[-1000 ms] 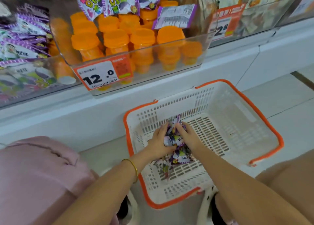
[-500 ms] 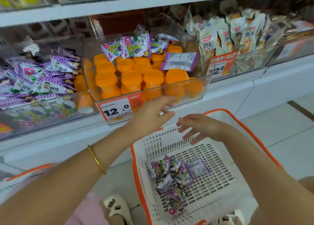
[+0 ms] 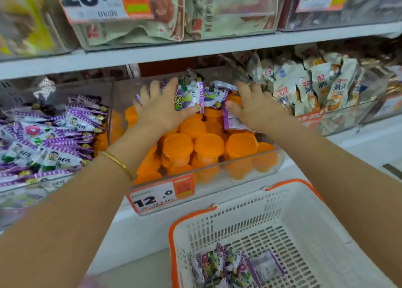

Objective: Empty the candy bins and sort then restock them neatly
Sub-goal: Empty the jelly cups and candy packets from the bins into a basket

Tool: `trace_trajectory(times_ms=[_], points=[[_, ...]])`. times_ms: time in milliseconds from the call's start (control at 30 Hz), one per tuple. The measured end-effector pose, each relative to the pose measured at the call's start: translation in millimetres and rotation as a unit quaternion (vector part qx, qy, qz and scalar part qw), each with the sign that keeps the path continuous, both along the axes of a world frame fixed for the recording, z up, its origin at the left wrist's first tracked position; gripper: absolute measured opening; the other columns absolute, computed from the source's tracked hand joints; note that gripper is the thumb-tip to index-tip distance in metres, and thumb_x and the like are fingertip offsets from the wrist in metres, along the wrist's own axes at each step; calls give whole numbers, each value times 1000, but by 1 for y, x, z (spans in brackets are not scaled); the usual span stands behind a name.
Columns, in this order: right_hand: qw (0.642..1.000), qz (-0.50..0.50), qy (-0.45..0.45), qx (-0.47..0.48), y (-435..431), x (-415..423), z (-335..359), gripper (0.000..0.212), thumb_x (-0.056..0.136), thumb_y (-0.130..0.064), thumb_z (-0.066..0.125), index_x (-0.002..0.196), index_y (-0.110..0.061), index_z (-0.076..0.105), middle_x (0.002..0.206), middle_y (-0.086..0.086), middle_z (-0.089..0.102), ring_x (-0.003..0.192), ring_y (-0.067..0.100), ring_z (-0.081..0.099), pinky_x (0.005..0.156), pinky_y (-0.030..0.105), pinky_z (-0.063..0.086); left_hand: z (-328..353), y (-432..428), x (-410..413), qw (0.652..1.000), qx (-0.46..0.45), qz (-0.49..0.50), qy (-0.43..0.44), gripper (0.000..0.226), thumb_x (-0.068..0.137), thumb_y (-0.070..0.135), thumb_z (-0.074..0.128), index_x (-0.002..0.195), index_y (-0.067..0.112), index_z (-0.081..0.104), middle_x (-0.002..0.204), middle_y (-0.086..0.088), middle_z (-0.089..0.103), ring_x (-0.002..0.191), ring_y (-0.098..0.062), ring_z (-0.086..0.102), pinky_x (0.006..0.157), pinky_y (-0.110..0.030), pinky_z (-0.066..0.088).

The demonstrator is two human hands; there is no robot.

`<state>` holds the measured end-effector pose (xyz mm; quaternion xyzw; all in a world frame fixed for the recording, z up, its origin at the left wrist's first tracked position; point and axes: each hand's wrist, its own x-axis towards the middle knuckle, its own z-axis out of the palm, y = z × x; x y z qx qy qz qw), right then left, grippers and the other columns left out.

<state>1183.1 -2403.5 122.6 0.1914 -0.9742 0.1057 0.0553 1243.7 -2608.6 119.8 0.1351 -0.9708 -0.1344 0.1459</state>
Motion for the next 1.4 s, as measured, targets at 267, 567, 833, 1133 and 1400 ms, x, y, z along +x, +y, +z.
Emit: trace_trajectory(times_ms=[267,567,833,1133,1400], points=[[999,-30,-13,-26,-33,-44,-16,75,93,-63,17,152,-22,-6,158,18,4,139,45,20,107,50,29,8,-15,-61,994,16,-9,-105,93,73,79,46,149,42,7,160,-8,5,143,-43,3,112,-62,11],[994,-57,97,-6,-54,-51,-17,63,98,-56,13,129,-13,47,128,15,56,126,36,35,96,48,34,-2,-18,-71,982,36,-148,-108,89,66,81,51,143,39,34,137,-2,48,132,-26,36,110,-44,27],[942,-28,-61,-328,-85,-41,-14,60,101,-49,10,130,-14,49,124,12,58,113,32,53,79,35,35,-1,-13,-50,944,253,-212,-14,70,70,51,75,130,26,49,121,6,62,109,-13,60,97,-39,49],[792,-62,-98,-599,-93,-12,-10,69,93,-64,20,135,-18,51,127,6,60,116,24,55,100,43,43,-9,8,-32,934,248,-220,132,69,77,20,78,138,17,45,121,10,53,110,-4,53,90,-14,45],[550,-26,-183,-815,-80,4,-5,76,76,-67,43,133,-18,53,126,8,61,113,27,61,97,47,49,6,33,-3,915,239,-268,182,64,78,13,75,136,13,48,127,10,53,111,8,45,91,-3,38]])
